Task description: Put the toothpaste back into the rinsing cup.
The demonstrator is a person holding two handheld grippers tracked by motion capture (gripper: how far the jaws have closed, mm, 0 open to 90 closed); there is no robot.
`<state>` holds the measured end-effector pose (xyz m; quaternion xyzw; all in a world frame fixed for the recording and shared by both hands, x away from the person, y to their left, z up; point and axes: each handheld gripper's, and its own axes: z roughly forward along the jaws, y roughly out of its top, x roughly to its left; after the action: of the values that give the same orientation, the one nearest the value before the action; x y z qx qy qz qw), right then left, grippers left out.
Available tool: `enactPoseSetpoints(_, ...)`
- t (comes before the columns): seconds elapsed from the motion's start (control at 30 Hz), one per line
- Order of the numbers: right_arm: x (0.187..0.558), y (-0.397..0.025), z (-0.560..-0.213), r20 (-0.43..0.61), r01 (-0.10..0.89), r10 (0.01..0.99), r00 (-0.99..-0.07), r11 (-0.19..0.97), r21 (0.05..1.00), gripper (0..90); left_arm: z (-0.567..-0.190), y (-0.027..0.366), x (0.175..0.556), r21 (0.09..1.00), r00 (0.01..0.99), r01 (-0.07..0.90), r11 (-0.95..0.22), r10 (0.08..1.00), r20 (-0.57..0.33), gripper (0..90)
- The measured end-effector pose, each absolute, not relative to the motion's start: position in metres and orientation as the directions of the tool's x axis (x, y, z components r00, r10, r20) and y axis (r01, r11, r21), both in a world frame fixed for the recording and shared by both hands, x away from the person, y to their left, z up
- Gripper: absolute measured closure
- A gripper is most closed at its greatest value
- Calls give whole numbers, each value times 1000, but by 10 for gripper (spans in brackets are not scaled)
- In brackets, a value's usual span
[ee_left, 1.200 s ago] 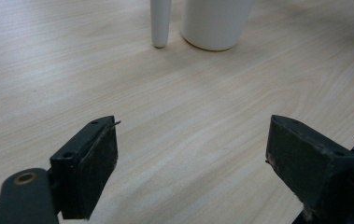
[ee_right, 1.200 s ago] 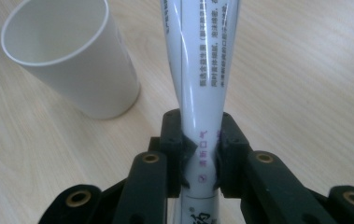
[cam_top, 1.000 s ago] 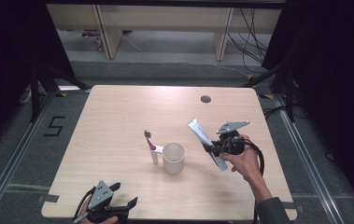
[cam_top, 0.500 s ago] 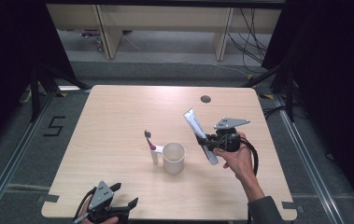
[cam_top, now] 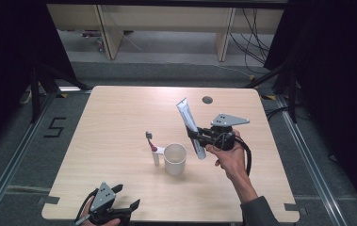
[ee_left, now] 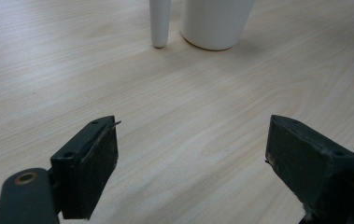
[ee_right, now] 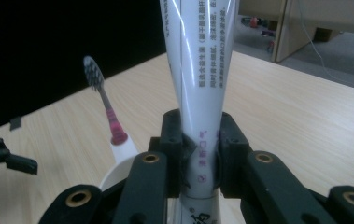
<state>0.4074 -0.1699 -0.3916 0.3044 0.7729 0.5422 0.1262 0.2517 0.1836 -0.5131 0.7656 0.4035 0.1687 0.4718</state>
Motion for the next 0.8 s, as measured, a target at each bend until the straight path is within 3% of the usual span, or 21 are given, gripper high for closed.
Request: enactPoseSetpoints(0.8, 408, -125, -392, 187, 311, 552, -812, 139, 940, 765, -512, 186, 253, 860, 618, 458, -225, 776, -126, 165)
